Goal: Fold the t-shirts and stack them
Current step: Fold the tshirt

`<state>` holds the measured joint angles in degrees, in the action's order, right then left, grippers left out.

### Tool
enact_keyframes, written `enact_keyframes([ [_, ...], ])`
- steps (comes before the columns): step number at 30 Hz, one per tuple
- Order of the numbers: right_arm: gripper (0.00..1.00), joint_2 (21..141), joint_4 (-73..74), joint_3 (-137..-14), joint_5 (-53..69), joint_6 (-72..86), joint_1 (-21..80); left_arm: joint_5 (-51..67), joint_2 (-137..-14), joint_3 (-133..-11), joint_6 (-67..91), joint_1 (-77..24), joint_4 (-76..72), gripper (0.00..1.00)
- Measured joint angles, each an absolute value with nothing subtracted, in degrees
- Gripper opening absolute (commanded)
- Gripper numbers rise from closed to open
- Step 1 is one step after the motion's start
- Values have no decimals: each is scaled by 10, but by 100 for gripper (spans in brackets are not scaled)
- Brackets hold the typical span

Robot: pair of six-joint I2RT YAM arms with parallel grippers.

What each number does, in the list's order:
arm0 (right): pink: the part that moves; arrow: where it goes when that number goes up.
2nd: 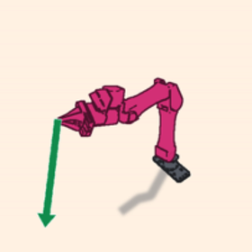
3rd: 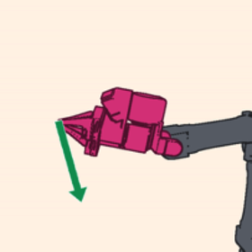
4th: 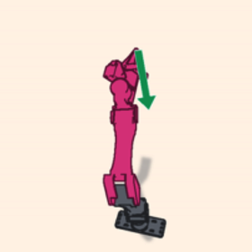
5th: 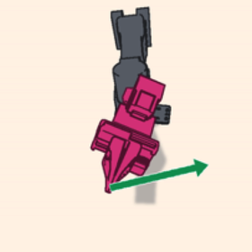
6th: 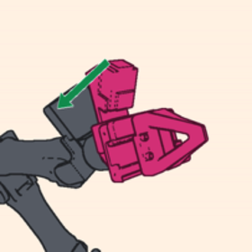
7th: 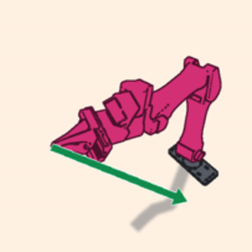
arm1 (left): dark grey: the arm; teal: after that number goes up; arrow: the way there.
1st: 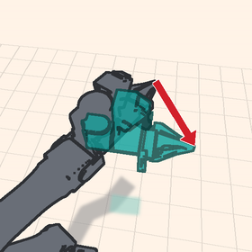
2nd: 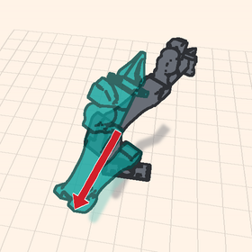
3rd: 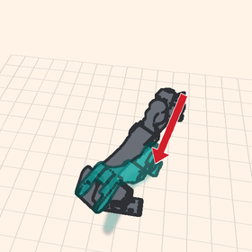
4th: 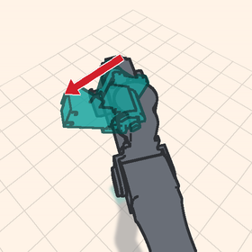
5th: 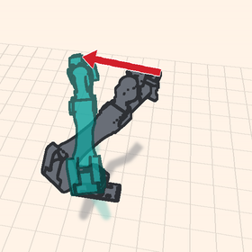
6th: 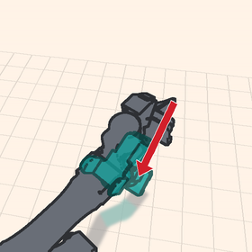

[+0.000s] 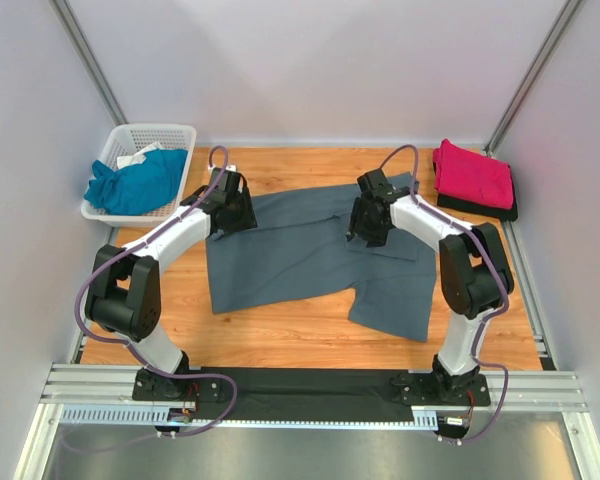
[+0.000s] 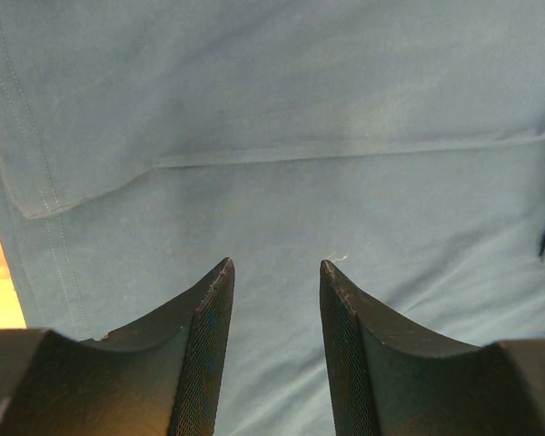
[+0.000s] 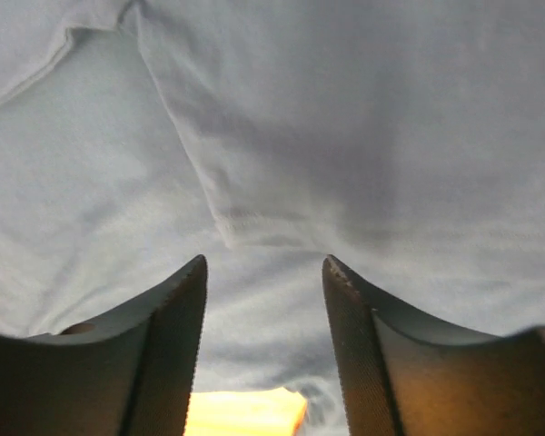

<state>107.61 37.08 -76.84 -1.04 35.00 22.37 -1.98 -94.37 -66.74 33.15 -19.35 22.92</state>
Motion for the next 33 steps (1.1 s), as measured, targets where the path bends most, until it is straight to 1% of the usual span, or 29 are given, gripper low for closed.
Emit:
enact_keyframes([
  [4,66,1046,389,-768,-20,343,223,-14,-944,-667,331,-194,229,50],
  [7,67,1013,400,-775,-41,334,221,-15,-946,-667,334,-196,229,50],
  [9,65,998,401,-781,-53,328,216,-21,-948,-667,341,-197,230,50],
  [10,60,994,399,-786,-60,326,210,-27,-950,-668,347,-197,231,50],
  [12,52,994,392,-792,-66,322,187,-42,-959,-672,359,-197,237,45],
  [13,43,996,388,-792,-70,321,176,-48,-968,-680,366,-196,243,38],
  [14,39,1001,383,-792,-76,319,161,-50,-981,-692,375,-194,248,33],
  [15,36,1009,378,-792,-83,319,148,-51,-994,-704,382,-191,251,25],
  [16,30,1020,371,-792,-92,319,136,-51,-1013,-722,390,-188,256,11],
  [18,22,1046,361,-797,-109,317,117,-50,-1048,-758,404,-178,260,2],
  [19,17,1059,359,-801,-114,317,113,-50,-1066,-776,409,-171,262,0],
  [22,13,1103,349,-816,-122,315,110,-50,-1110,-816,420,-152,270,0],
  [26,12,1142,342,-822,-126,316,110,-51,-1156,-861,435,-133,295,0],
  [33,12,1151,329,-804,-126,321,91,-44,-1238,-940,451,-117,344,0],
])
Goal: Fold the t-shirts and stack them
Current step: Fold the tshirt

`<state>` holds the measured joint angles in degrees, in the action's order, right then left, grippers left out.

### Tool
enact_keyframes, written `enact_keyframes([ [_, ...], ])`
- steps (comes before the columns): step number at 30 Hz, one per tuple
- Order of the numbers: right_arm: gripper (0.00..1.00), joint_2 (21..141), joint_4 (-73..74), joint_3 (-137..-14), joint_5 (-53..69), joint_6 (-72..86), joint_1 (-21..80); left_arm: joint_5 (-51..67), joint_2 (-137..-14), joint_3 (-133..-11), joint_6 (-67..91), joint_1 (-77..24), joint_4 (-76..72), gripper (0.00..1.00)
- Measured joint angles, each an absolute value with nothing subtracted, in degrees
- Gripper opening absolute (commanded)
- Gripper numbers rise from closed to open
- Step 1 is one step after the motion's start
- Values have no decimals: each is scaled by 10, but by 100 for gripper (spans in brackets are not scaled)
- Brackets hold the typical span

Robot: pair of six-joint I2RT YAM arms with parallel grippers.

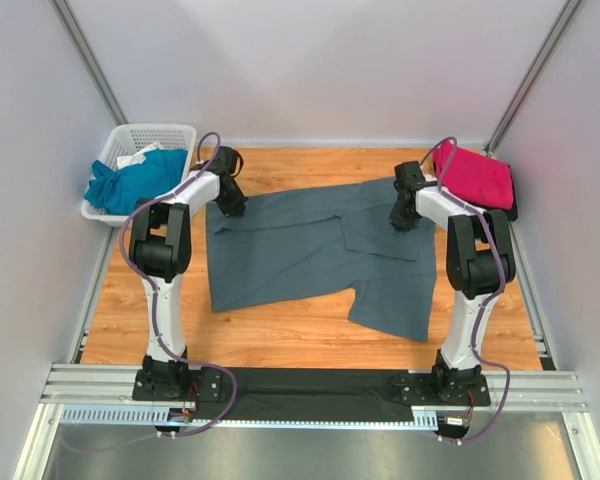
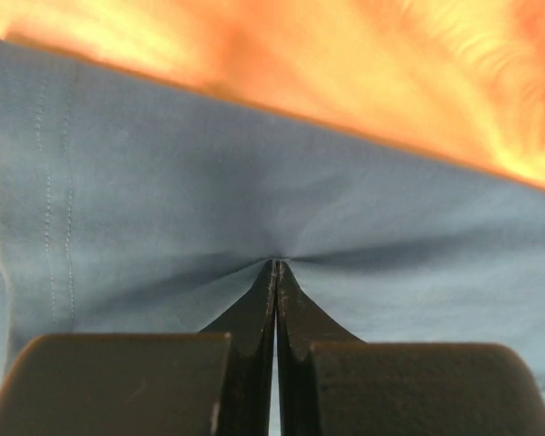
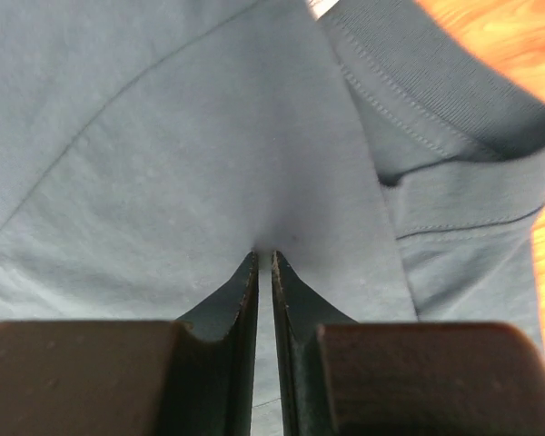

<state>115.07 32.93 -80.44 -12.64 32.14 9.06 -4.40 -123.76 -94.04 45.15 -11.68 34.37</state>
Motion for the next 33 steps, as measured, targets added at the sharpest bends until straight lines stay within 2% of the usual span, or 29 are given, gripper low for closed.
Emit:
enact_keyframes([
  [15,11,1084,278,-701,-119,375,66,5,-1346,-1127,359,-105,394,0],
  [20,11,1076,292,-700,-119,377,66,22,-1327,-1099,318,-104,376,0],
  [26,12,1056,313,-711,-119,368,65,-45,-1244,-1014,312,-104,380,0],
  [33,11,1056,315,-724,-118,362,65,-96,-1235,-1022,321,-90,387,0],
])
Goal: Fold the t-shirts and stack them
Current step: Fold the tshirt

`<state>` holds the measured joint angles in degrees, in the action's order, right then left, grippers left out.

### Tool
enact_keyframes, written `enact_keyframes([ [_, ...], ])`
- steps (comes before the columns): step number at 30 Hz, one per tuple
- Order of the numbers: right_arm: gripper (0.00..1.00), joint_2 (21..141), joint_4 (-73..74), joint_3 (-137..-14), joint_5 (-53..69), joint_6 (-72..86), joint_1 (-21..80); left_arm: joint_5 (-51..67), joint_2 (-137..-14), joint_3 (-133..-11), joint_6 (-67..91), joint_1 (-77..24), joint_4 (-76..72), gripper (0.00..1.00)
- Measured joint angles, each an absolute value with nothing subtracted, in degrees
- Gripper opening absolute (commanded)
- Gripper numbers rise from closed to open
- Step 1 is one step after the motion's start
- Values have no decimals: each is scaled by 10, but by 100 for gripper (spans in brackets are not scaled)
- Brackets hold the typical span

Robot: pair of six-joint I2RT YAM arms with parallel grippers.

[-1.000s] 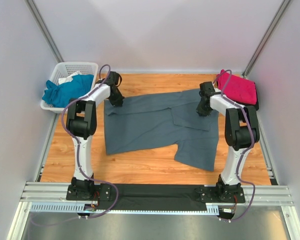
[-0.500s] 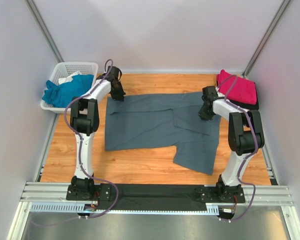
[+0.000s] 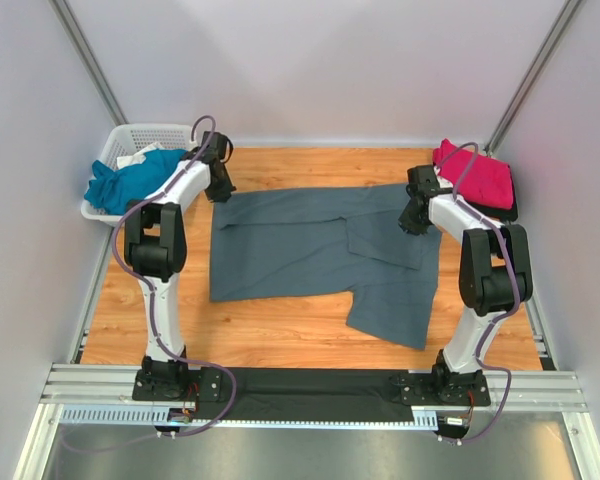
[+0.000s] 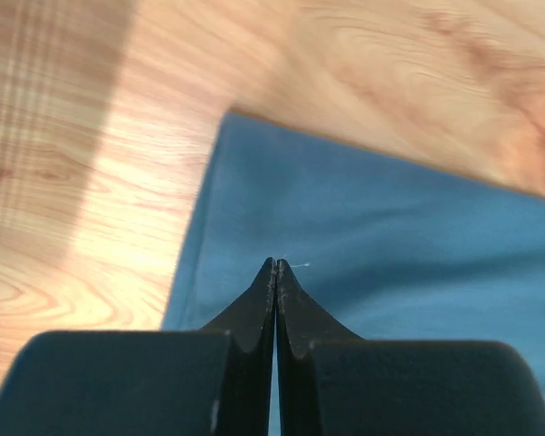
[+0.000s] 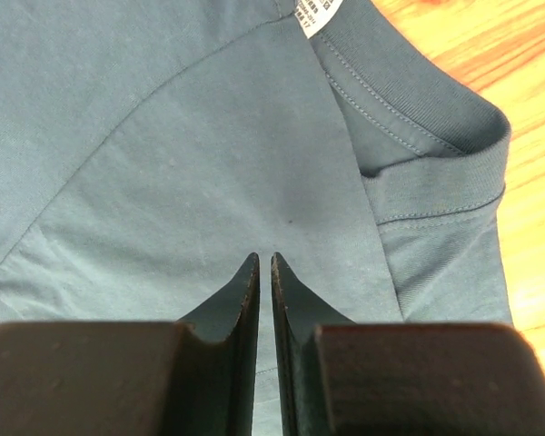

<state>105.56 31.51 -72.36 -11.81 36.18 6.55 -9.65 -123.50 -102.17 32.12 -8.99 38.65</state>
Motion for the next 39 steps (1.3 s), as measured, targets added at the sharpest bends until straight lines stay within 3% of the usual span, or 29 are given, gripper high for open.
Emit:
enact_keyframes([
  [12,10,1056,314,-684,-113,366,65,-81,-1287,-1041,338,-54,407,0],
  [39,9,1079,323,-705,-113,368,66,-28,-1420,-1265,348,-28,479,0],
])
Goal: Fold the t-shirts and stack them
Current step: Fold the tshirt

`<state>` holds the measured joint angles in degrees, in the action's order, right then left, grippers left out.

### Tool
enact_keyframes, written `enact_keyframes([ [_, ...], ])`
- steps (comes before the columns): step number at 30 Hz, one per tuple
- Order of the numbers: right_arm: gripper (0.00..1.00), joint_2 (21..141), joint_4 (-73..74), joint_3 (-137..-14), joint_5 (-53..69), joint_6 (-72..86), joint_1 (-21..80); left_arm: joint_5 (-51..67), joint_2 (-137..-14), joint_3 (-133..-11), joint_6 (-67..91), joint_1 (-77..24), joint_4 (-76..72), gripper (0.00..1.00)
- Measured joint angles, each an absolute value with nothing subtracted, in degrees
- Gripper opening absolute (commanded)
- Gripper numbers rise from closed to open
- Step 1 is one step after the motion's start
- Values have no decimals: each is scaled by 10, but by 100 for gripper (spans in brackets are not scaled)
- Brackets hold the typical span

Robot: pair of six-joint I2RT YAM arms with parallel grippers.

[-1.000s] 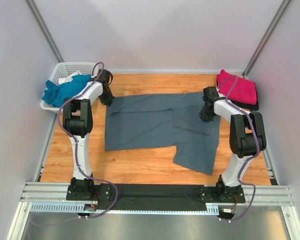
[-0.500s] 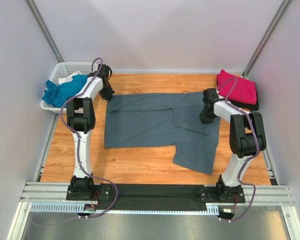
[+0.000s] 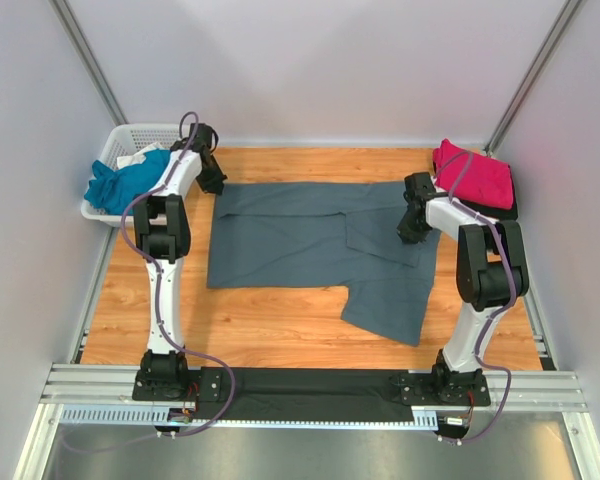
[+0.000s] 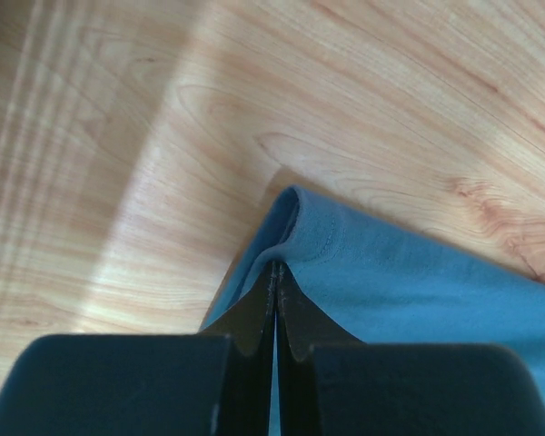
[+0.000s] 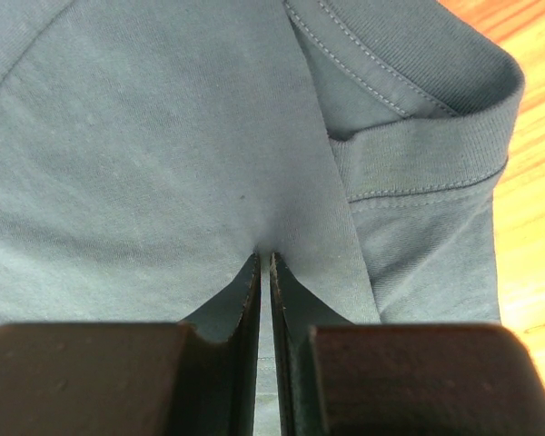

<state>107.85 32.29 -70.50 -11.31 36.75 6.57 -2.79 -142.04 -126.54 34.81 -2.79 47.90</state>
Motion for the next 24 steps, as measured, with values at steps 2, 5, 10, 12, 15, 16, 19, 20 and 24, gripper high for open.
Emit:
enact_keyframes([
  [2,9,1079,323,-707,-112,364,66,-19,-1420,-1265,338,-26,473,0],
  [5,12,1079,323,-710,-106,354,66,0,-1401,-1229,314,-26,442,2],
  [10,29,1049,330,-723,-88,329,66,16,-1311,-1132,280,-34,411,26],
  [12,46,1013,336,-728,-84,321,66,21,-1252,-1103,270,-39,394,34],
  [15,80,942,339,-730,-82,313,66,28,-1158,-1067,266,-46,368,43],
  [16,86,915,340,-730,-83,310,66,29,-1121,-1050,266,-48,356,50],
  [19,100,836,340,-717,-87,307,66,30,-1011,-990,265,-53,332,95],
  [20,100,813,341,-708,-89,306,66,30,-972,-963,271,-55,328,96],
  [24,100,725,367,-643,-91,313,66,28,-834,-837,292,-55,320,98],
])
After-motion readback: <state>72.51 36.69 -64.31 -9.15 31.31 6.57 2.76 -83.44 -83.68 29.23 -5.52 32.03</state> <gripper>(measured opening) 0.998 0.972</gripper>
